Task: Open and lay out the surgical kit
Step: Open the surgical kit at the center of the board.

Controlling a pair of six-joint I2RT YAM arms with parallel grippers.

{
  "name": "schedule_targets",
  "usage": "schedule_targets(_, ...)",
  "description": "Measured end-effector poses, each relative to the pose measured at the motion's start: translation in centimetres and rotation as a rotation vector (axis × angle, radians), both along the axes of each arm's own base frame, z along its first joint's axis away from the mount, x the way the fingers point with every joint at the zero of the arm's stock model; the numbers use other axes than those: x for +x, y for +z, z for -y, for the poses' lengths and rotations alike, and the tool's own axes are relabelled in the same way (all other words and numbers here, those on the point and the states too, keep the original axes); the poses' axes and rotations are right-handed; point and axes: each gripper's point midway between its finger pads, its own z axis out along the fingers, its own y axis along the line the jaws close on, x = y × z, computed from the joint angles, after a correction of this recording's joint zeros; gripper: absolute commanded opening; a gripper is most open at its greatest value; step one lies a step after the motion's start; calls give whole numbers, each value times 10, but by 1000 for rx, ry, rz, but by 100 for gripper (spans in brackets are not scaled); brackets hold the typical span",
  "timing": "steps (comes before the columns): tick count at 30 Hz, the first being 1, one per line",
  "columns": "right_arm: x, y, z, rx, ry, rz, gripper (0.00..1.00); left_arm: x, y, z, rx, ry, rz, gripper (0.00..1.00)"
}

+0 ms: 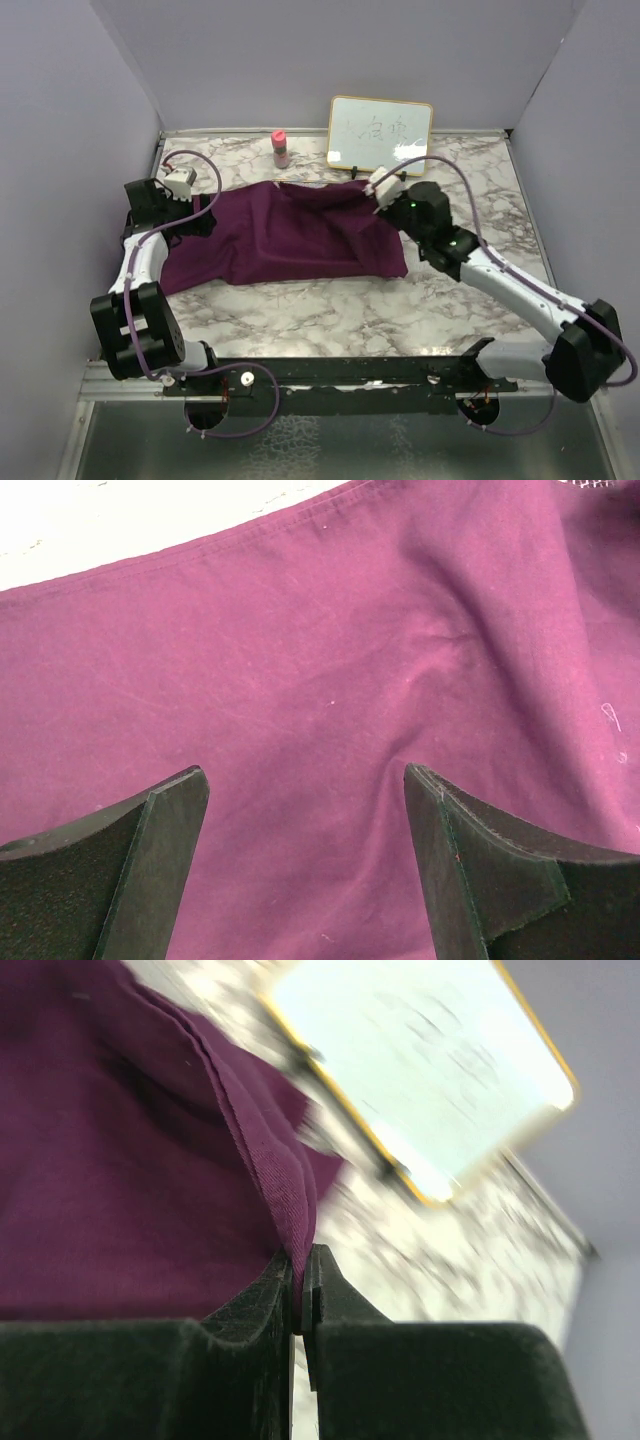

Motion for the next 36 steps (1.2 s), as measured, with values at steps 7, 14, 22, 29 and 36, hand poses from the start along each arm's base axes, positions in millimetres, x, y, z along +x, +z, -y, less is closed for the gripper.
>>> schedule_targets(7, 21, 6, 222, 23, -567, 29, 3, 2, -2, 15, 14, -52, 9, 82)
schedule_targets(14, -14, -71, 383, -88, -966, -165, 11, -1, -9, 26, 39, -98, 16, 82)
schedule_targets(22, -41, -162, 436, -170, -1056, -428, 33, -14, -31, 28, 71, -116, -17, 82)
schedule_targets(29, -40, -165, 437, -190, -1044, -435, 60, -15, -35, 25, 101, -114, -14, 82)
schedule_targets(36, -36, -137, 427, -173, -973, -415, 71, -14, -30, 22, 119, -102, 8, 82)
